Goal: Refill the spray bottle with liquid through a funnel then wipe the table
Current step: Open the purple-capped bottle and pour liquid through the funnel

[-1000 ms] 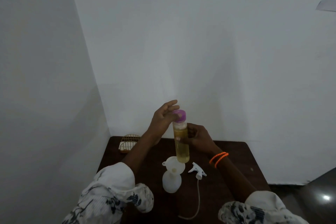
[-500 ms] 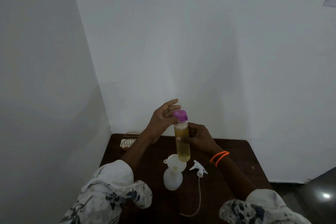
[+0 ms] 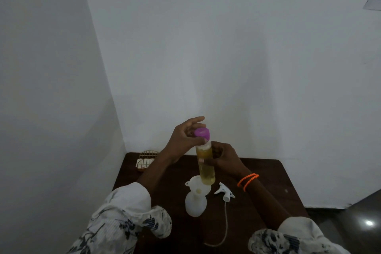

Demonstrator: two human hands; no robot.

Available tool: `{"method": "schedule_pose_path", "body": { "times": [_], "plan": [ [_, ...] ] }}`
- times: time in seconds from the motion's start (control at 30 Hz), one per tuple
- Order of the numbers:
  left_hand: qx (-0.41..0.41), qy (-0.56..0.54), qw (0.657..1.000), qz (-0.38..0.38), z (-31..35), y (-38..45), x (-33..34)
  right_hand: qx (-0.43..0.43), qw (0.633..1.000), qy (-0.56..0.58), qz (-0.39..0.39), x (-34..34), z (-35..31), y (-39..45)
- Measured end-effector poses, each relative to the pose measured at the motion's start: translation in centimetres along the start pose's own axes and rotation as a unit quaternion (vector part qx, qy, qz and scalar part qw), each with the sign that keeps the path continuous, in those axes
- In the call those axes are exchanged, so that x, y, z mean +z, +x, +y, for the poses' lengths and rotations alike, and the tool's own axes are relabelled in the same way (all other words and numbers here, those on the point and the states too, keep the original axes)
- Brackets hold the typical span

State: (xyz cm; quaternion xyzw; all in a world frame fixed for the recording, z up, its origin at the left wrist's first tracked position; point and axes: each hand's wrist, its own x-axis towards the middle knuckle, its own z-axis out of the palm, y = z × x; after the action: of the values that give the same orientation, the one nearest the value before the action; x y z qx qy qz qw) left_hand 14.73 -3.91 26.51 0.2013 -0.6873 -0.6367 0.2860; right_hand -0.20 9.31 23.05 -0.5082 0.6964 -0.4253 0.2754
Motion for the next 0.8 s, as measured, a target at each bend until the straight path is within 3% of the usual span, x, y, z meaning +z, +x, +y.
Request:
{"method": "schedule_pose_path", "body": {
  "times": [0.13, 0.3, 0.47, 0.67, 0.8],
  "plan": [
    [0.016, 0.046, 0.998, 0.032, 0.05, 0.4, 0.32, 0.001, 1.0, 0.0, 0.002, 0.0, -0.07, -0.19],
    [0.013, -0.011, 1.0, -0.004, 0.23, 0.36, -0.01, 0.006, 1.0, 0.005, 0.004, -0.24, -0.07, -0.12],
    [0.025, 0.037, 0.998, 0.034, 0.18, 0.61, 0.2, 0.005, 1.0, 0.002, 0.002, -0.26, -0.17, 0.0],
    [0.014, -0.011, 1.0, -0.022, 0.31, 0.56, 0.08, 0.008, 1.0, 0.017, 0.006, -0.2, -0.18, 0.12],
    [0.02, 0.019, 0.999, 0.02, 0.23, 0.68, 0.14, 0.006, 1.0, 0.017, 0.003, -0.14, -0.28, 0.16]
  ]
}}
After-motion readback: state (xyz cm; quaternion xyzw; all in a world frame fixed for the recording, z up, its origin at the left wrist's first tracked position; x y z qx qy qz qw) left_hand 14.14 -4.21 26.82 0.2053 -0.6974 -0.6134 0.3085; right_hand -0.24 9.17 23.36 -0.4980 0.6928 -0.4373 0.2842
